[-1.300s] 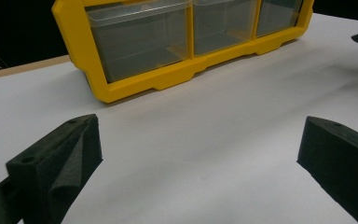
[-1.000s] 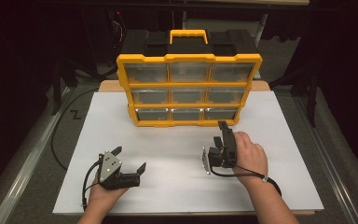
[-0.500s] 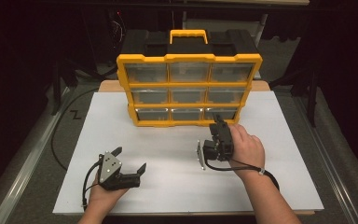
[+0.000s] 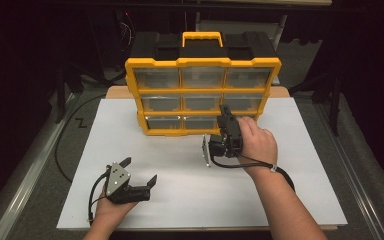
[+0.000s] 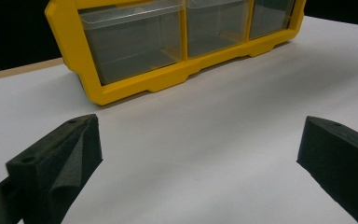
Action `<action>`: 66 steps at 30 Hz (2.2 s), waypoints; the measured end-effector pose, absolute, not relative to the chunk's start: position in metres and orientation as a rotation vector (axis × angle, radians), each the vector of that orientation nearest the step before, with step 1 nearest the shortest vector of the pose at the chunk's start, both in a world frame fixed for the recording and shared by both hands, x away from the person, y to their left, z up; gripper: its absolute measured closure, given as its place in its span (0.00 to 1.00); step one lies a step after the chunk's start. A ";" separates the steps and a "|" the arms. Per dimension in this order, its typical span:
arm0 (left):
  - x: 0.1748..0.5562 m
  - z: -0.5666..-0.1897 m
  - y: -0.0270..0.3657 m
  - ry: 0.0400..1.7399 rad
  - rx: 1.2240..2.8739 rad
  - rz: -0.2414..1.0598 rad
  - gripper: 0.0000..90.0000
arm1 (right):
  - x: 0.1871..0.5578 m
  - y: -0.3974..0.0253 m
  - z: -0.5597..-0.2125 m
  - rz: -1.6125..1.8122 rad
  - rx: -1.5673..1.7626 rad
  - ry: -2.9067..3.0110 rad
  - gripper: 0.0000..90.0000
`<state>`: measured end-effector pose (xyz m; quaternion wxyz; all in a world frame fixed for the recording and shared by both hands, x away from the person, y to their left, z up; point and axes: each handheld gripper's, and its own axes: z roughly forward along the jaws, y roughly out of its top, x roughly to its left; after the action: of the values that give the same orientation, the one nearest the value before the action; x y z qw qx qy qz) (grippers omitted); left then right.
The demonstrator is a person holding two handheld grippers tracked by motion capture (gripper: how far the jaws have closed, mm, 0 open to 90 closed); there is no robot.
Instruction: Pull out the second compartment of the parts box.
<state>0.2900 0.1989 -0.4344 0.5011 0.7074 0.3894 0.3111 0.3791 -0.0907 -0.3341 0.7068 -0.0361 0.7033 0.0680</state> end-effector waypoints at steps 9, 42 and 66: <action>0.290 -0.434 0.198 0.932 1.707 0.750 0.01 | 0.387 -0.079 -0.314 0.168 -0.065 1.550 0.61; 0.289 -0.434 0.199 0.932 1.701 0.730 0.01 | 0.408 -0.060 -0.271 0.181 -0.060 1.494 0.71; 0.288 -0.433 0.200 0.935 1.692 0.720 0.01 | 0.430 -0.044 -0.256 0.166 -0.061 1.475 0.81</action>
<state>0.2883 0.2005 -0.4335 0.5135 0.7039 0.3889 0.2994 0.4295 -0.0438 -0.2561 0.7367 -0.0278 0.6714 0.0758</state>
